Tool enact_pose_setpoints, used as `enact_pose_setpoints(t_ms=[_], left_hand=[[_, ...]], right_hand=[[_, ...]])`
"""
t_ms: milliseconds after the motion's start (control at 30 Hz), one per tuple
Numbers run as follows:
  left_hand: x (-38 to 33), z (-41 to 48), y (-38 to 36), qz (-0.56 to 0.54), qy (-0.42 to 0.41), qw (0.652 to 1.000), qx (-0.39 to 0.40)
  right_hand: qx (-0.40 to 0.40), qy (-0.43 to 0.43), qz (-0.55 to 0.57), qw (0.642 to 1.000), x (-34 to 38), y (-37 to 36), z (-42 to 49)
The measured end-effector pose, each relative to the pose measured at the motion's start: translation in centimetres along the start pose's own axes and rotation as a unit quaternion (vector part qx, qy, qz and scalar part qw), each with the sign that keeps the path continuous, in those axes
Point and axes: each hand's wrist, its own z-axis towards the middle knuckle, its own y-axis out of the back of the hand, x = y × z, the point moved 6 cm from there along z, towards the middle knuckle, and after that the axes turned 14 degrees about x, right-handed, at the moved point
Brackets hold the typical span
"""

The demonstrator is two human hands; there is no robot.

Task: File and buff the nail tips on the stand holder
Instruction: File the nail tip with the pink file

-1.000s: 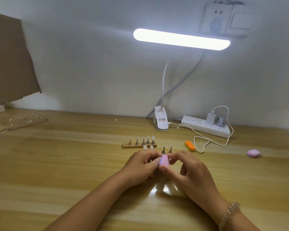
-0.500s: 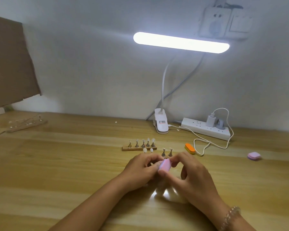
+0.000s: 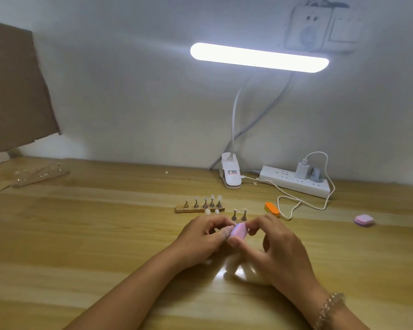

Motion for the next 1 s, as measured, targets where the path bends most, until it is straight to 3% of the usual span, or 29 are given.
enact_pose_setpoints(t_ms=[100,233,400,567,667,800,933,1000], left_hand=[[0.0,0.0,-0.2,0.000,0.000,1.000,0.007],[-0.1,-0.1,0.0,-0.009,0.005,1.000,-0.004],[-0.5,-0.2,0.0,-0.024,0.003,1.000,-0.010],[-0.6,-0.2,-0.1,-0.016,0.005,1.000,-0.016],[-0.6,-0.3,0.0,-0.017,0.004,1.000,-0.016],[-0.4,-0.1,-0.1,-0.015,0.008,1.000,-0.012],[-0.3,0.0,0.0,-0.004,0.001,1.000,-0.017],[-0.4,-0.1,-0.1,-0.004,-0.008,1.000,-0.015]], right_hand=[[-0.011,-0.029,0.025,0.999,-0.8,0.3,0.3],[0.010,0.012,0.011,1.000,0.1,-0.3,0.1],[-0.069,-0.072,0.131,0.986,-2.6,1.6,0.5],[0.004,-0.005,0.020,1.000,-0.1,-0.1,0.1],[-0.006,-0.036,0.018,0.999,-0.8,0.1,0.4],[-0.008,0.017,-0.012,1.000,0.2,-0.1,0.0],[-0.006,-0.028,0.018,0.999,-0.9,0.2,0.4],[-0.003,0.002,-0.005,1.000,-0.1,0.0,0.1]])
